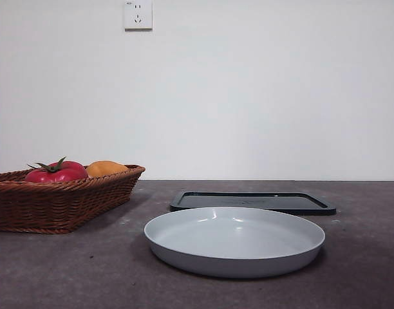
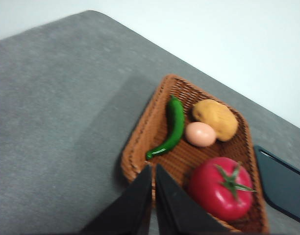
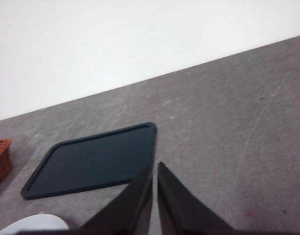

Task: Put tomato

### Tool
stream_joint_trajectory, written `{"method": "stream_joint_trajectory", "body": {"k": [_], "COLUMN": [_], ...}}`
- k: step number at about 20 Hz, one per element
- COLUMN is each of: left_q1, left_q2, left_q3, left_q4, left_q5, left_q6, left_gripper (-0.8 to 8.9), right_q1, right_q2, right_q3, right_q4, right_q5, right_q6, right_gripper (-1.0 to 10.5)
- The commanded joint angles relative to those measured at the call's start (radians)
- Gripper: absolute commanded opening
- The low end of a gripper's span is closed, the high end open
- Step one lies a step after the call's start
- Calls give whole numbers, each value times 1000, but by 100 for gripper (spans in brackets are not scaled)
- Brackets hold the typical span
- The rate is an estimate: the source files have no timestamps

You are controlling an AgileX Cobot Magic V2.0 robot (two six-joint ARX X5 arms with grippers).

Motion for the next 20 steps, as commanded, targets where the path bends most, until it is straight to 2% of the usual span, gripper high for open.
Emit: {"method": "stream_joint_trajectory", "body": {"k": [1, 12, 20], "left_q1": [3, 2, -6], "left_q2": [65, 362, 554], "left_q3": [99, 362, 518], "left_q4": [-17, -158, -305], "left_q5": [34, 249, 502], "left_q6": [15, 177, 299], "left_gripper": [11, 11, 11], "right_q1": [0, 0, 55], "right_q2": [71, 415, 631], "right_q3": [91, 484, 729], "right_q4": [-19, -299, -570], "right_q5": [-29, -216, -357], "right_q6": [3, -155, -288], "right_gripper": [6, 6, 6]}}
